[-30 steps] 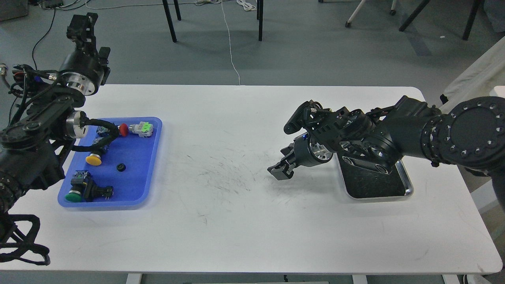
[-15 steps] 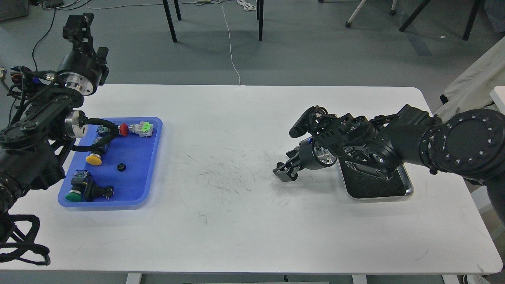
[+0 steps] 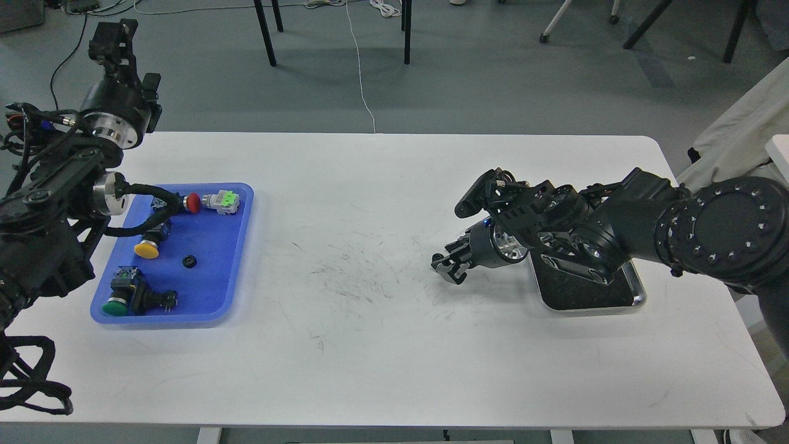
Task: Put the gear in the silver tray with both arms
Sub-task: 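Close the right gripper on the black gear, then lift the black gear and carry it over the silver tray, then lower the gear into the silver tray and open the right gripper, then raise and retract the right arm away from the silver tray, then move the left gripper down into the blue tray toward a black gear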
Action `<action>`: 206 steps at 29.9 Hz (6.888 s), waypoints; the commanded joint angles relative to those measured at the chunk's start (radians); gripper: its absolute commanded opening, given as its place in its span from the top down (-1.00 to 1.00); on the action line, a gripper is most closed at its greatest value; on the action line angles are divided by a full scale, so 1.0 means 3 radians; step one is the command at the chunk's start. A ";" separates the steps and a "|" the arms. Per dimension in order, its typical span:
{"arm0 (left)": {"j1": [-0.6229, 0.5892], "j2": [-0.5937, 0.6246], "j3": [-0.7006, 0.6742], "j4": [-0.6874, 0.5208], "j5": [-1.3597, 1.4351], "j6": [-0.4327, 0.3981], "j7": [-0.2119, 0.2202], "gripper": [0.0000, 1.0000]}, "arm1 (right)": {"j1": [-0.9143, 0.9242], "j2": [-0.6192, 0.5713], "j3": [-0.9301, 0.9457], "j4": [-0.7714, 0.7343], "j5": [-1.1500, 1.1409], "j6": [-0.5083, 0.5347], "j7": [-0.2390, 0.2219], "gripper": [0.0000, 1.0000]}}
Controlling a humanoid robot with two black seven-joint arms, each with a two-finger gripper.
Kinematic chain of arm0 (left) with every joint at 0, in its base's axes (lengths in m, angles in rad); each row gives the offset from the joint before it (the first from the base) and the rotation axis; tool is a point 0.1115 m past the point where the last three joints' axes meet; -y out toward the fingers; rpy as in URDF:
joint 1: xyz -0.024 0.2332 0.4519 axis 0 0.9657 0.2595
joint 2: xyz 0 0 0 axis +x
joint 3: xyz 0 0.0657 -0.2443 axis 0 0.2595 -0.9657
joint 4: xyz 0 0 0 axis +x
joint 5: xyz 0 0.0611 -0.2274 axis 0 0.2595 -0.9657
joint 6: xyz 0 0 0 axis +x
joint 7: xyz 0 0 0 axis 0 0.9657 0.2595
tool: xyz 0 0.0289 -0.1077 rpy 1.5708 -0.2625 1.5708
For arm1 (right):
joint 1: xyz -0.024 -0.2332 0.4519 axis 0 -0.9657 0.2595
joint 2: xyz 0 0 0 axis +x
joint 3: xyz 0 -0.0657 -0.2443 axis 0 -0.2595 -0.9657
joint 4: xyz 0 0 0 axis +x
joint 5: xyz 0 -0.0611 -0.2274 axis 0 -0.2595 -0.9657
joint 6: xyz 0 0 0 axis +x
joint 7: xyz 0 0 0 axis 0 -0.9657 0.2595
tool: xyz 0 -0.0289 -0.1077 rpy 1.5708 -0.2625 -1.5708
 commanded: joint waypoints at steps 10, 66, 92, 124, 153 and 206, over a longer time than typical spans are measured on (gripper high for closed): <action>0.0005 0.0059 -0.0004 0.0000 -0.0005 0.0001 -0.0015 -0.96 | -0.0041 0.0000 0.0020 -0.0095 0.0004 -0.0020 0.0005 0.37; 0.0020 -0.0059 0.0021 0.0051 -0.0005 0.0011 -0.0020 -0.96 | 0.0404 -0.1774 0.0035 0.1121 -0.0313 0.0016 0.0148 0.96; 0.0051 -0.0053 0.0021 0.0051 0.0000 0.0011 -0.0020 -0.96 | 0.0051 -0.1913 0.0051 0.1106 -0.0430 -0.0076 0.0143 0.50; 0.0143 0.0437 0.0205 -0.0204 -0.0112 0.0257 0.0394 -0.96 | 0.0000 -0.2317 0.1466 0.1157 0.0571 -0.0025 0.0102 -0.44; 0.1012 0.1020 0.0588 -0.1508 -0.0363 -0.0285 0.0404 -0.97 | -0.1023 -0.2281 0.3522 0.1157 0.2402 -0.0245 0.0036 -0.85; 0.0184 0.2079 0.2158 -0.3181 0.0209 0.0963 0.0741 -0.96 | -0.1237 -0.2265 0.3661 0.1152 0.2402 -0.0245 0.0046 -0.86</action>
